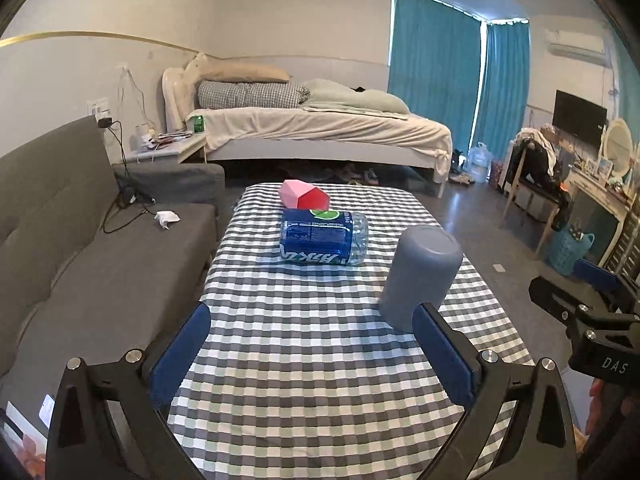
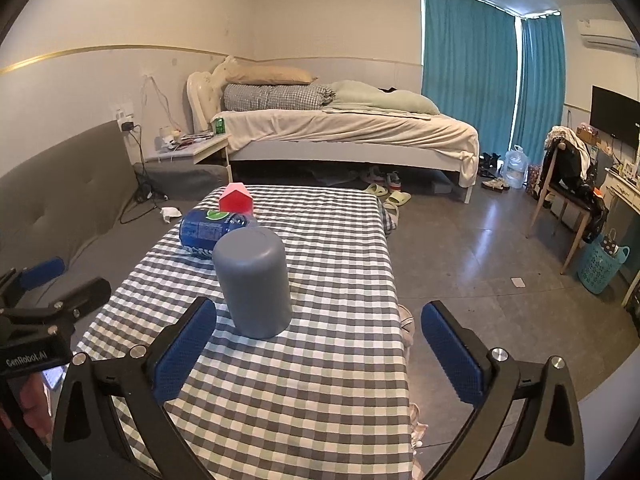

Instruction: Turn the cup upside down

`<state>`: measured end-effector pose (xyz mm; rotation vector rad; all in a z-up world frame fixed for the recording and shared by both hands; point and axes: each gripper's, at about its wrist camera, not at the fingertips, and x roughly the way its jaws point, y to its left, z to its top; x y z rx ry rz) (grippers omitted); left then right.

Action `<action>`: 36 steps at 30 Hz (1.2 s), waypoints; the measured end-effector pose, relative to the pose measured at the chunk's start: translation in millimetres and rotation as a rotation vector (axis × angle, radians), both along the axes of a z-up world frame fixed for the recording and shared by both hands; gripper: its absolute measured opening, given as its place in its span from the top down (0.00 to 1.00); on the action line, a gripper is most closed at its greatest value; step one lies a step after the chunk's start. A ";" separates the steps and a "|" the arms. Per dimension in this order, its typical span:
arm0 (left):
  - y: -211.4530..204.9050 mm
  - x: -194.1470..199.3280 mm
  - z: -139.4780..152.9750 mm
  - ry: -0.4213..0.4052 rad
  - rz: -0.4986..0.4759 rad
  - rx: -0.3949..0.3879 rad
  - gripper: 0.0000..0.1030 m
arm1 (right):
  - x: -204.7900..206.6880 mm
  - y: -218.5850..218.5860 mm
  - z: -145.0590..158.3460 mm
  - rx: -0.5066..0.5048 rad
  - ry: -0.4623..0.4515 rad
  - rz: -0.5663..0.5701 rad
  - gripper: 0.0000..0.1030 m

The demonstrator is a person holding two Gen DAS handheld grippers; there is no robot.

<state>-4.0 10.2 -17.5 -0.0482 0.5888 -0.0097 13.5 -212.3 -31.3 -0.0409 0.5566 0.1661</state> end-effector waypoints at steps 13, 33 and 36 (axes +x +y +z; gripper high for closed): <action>-2.0 -4.9 0.0 -0.007 -0.017 0.012 0.00 | -0.4 0.9 -1.0 -0.002 0.003 -0.002 0.00; -5.2 -4.7 1.0 -0.003 -0.020 0.037 0.00 | -2.9 -0.3 -0.8 -0.005 0.003 -0.006 0.00; -5.0 -4.8 1.1 -0.004 -0.022 0.035 0.00 | -2.8 -0.3 -0.7 -0.005 0.003 -0.007 0.00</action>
